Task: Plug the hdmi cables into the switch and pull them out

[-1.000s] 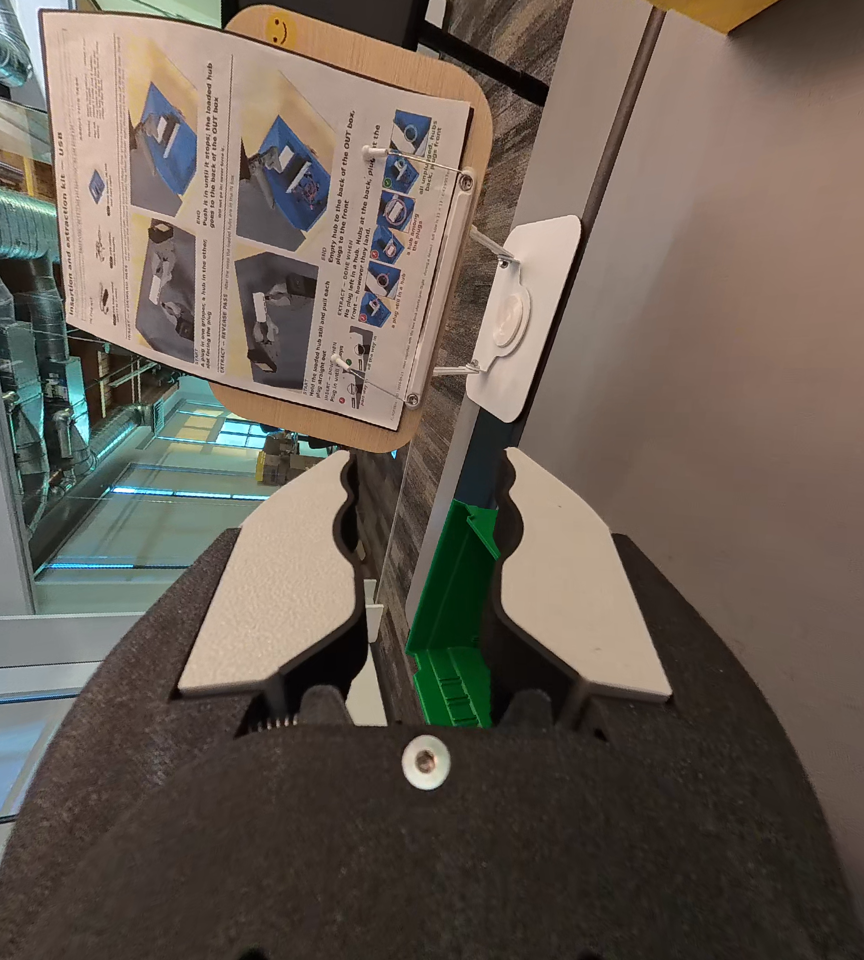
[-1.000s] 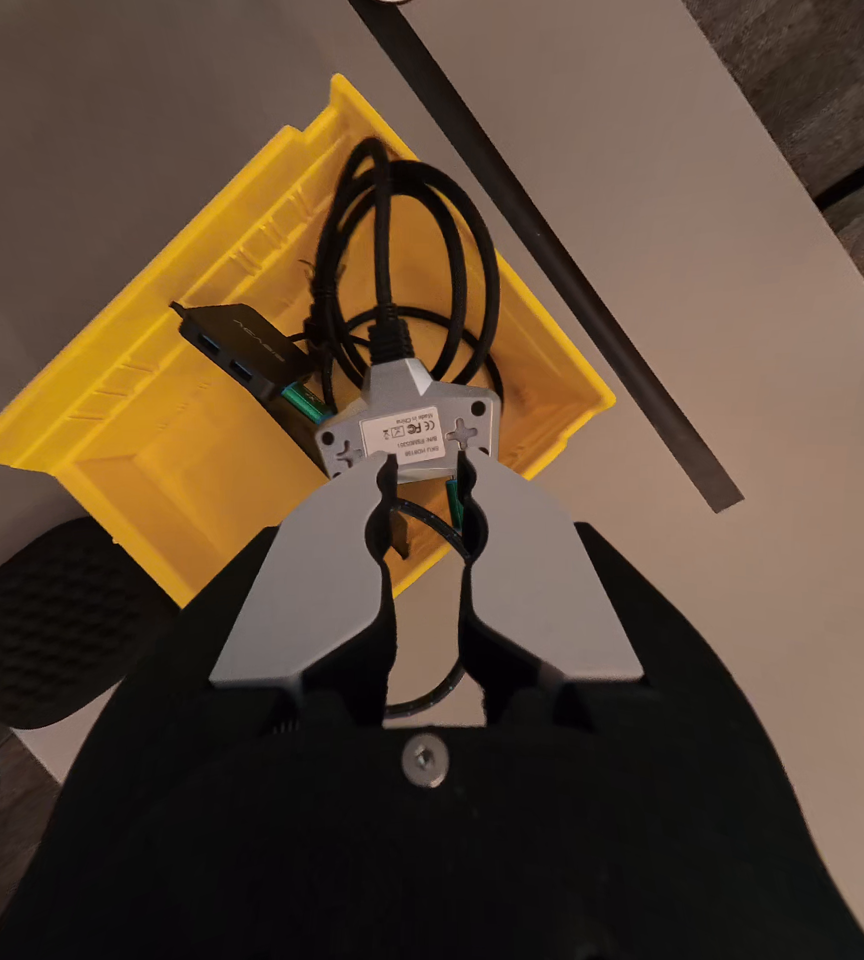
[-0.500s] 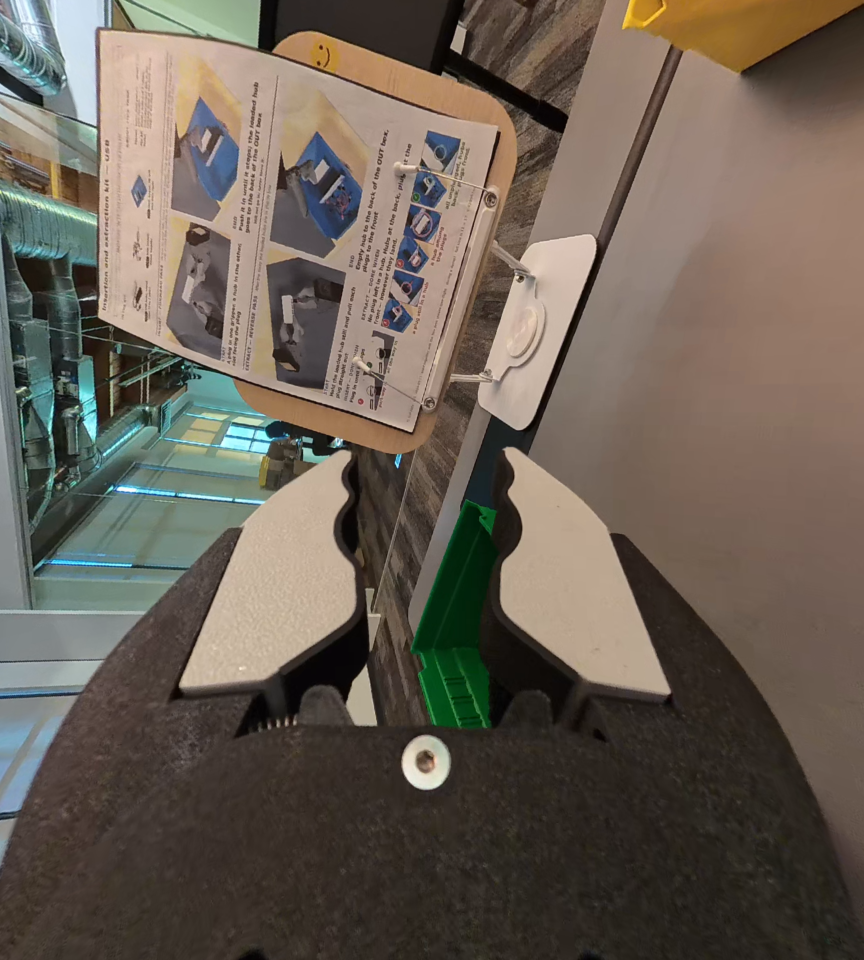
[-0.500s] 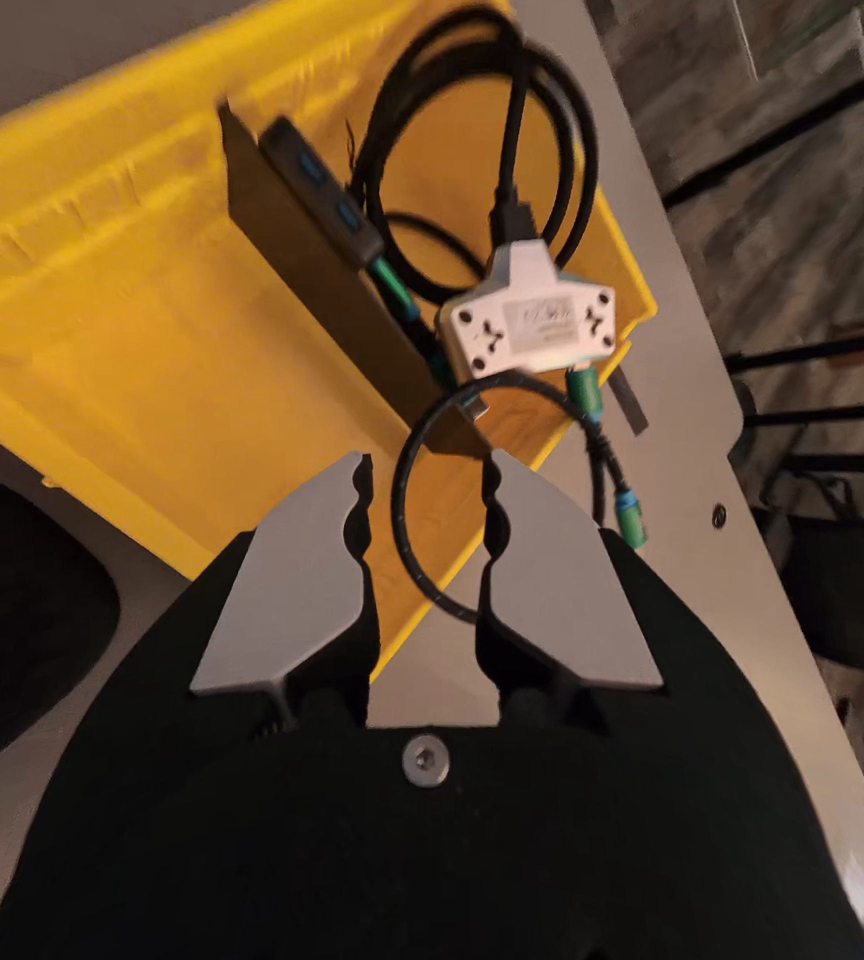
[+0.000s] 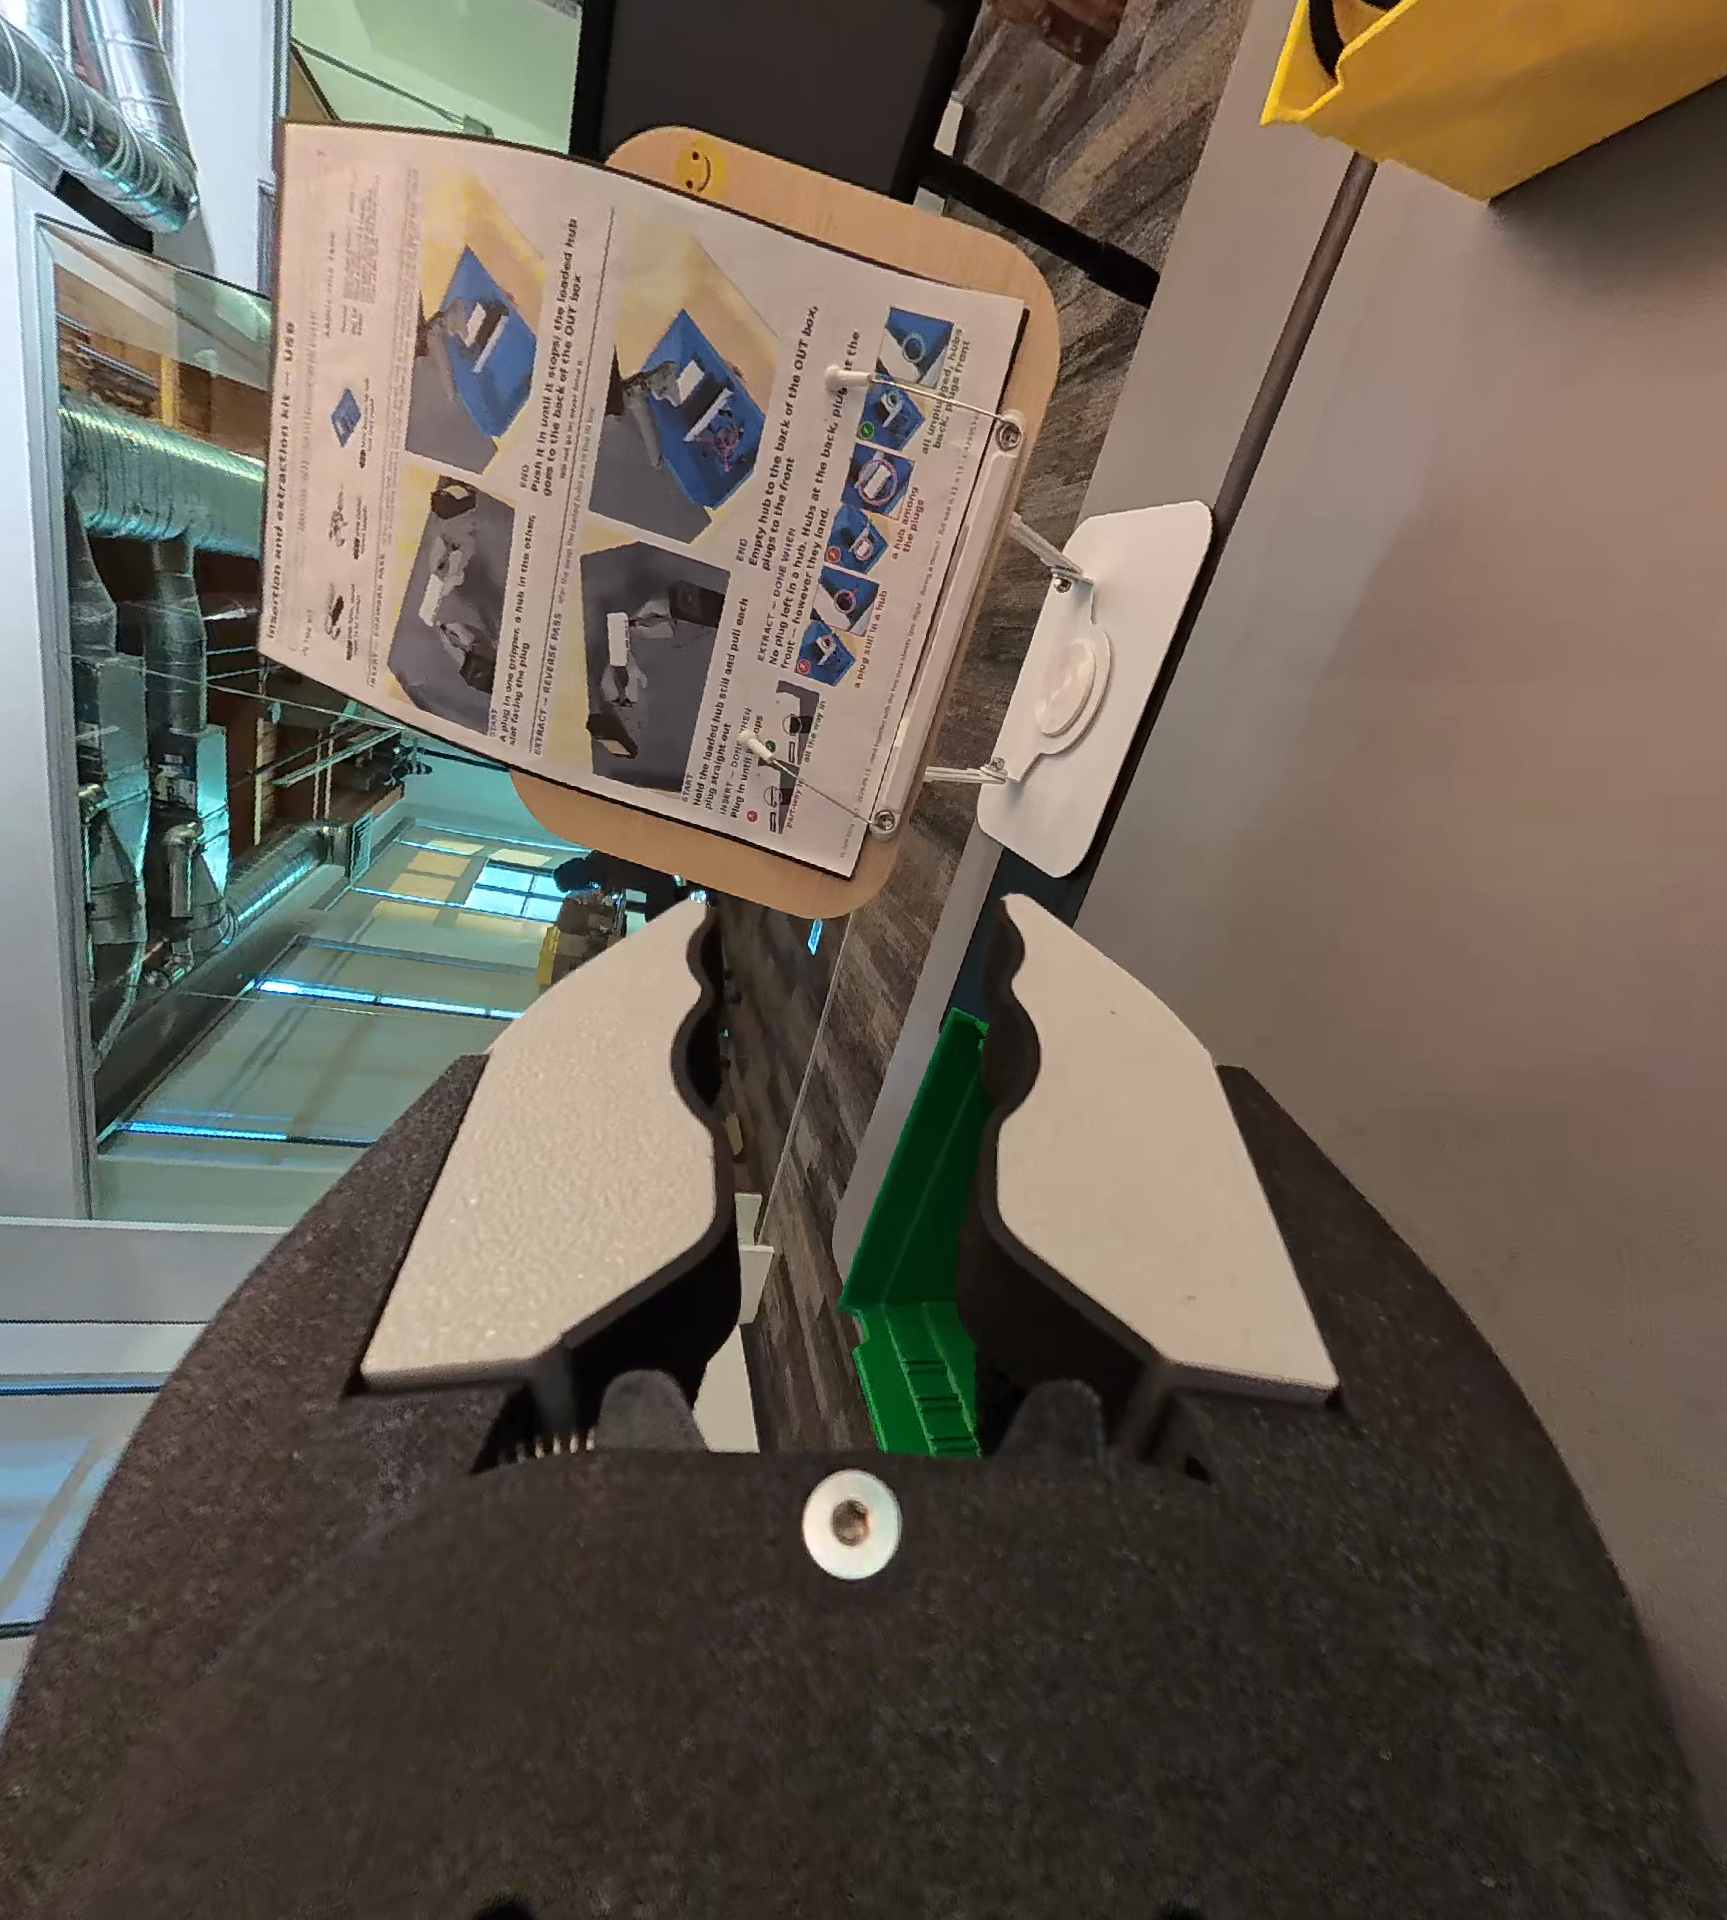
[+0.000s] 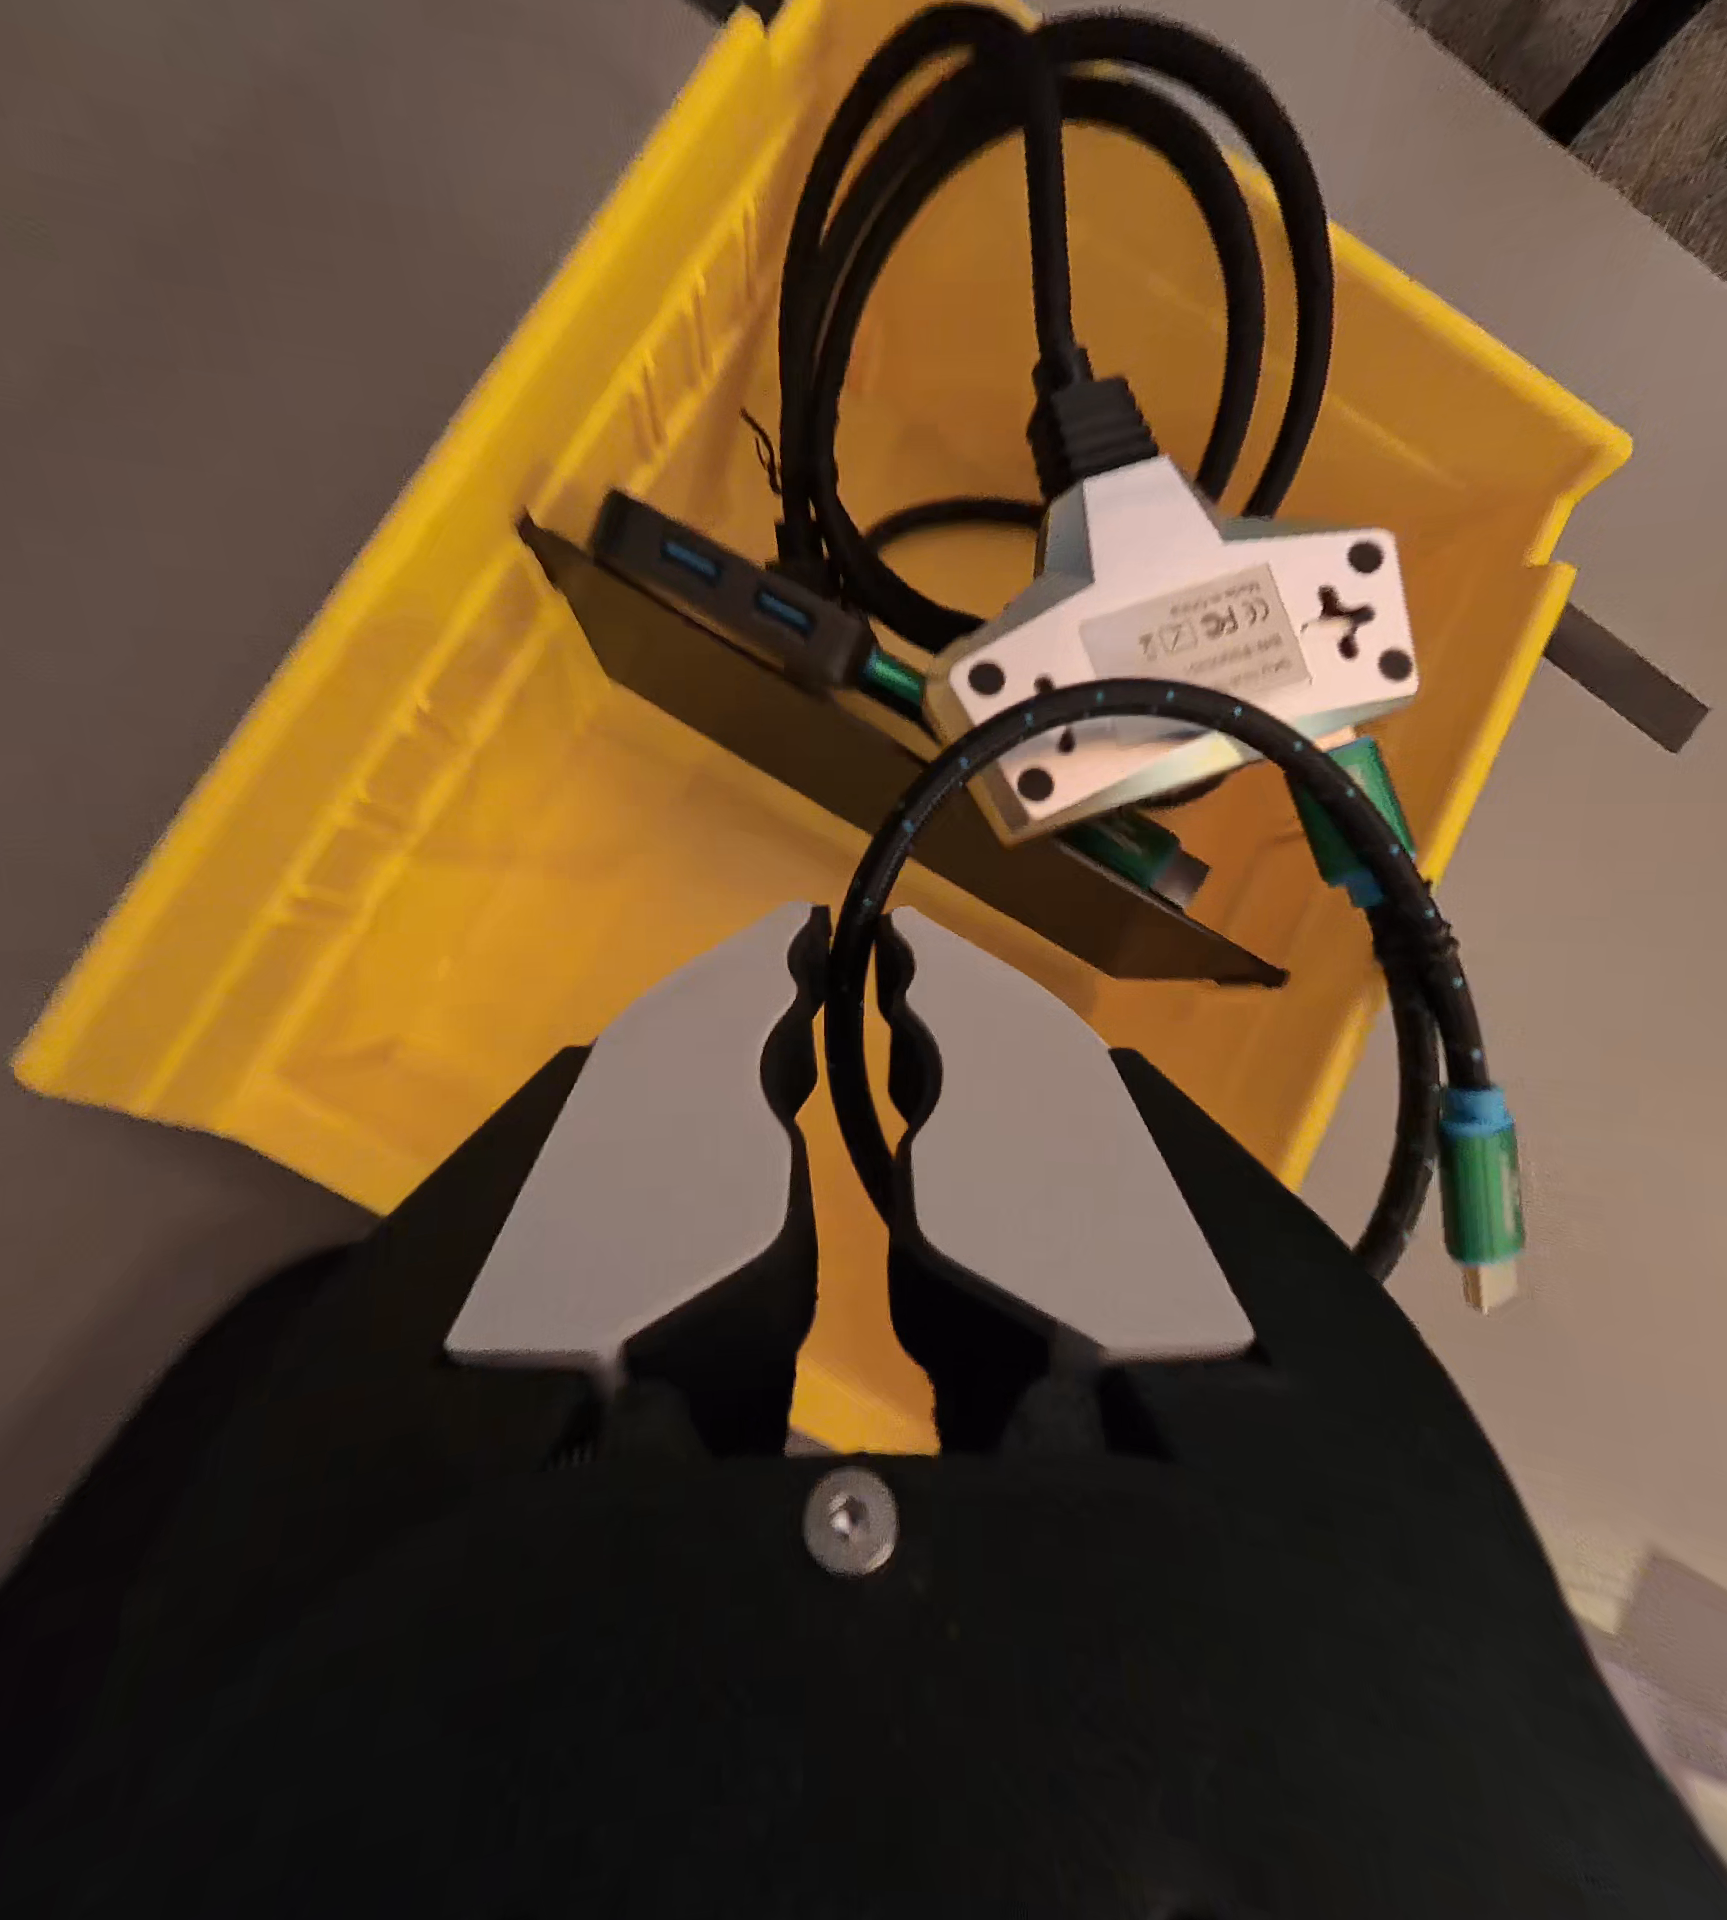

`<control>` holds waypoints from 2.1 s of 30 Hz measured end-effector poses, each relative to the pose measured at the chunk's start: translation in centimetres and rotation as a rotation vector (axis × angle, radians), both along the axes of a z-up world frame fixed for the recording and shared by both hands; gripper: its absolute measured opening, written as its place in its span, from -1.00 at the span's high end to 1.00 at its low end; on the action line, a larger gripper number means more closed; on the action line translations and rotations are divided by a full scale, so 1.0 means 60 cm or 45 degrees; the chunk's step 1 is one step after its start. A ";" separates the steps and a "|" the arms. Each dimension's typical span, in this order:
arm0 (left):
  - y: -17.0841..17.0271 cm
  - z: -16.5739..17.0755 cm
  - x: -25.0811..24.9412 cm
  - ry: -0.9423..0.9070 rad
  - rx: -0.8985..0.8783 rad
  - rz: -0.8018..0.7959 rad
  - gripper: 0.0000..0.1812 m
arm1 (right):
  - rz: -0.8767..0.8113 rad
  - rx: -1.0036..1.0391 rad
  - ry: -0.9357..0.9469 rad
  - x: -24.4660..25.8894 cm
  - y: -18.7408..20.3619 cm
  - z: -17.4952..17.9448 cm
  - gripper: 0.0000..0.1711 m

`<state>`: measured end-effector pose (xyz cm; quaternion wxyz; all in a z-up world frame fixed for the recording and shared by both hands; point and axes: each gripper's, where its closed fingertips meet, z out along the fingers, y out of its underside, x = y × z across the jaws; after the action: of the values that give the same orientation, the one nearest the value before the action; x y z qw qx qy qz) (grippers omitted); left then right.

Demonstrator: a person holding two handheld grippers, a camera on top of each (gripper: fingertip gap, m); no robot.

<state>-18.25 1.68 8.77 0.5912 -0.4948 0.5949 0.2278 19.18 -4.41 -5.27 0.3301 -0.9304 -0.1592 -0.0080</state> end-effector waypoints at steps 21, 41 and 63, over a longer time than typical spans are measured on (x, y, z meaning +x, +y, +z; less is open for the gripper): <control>-0.026 0.025 -0.011 -0.062 -0.003 -0.061 0.49 | -0.115 0.328 -0.003 0.083 -0.071 0.108 0.65; 0.000 -0.013 -0.001 0.039 -0.040 -0.010 0.50 | 0.223 -0.258 -0.169 0.084 0.102 0.034 0.51; 0.007 -0.032 0.008 0.088 -0.047 -0.002 0.51 | 0.071 -0.548 -0.057 0.102 0.118 -0.006 0.49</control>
<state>-17.75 2.12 6.87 0.5611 -0.4970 0.6195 0.2333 25.30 2.68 -5.65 0.1202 -0.9742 -0.1903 0.0147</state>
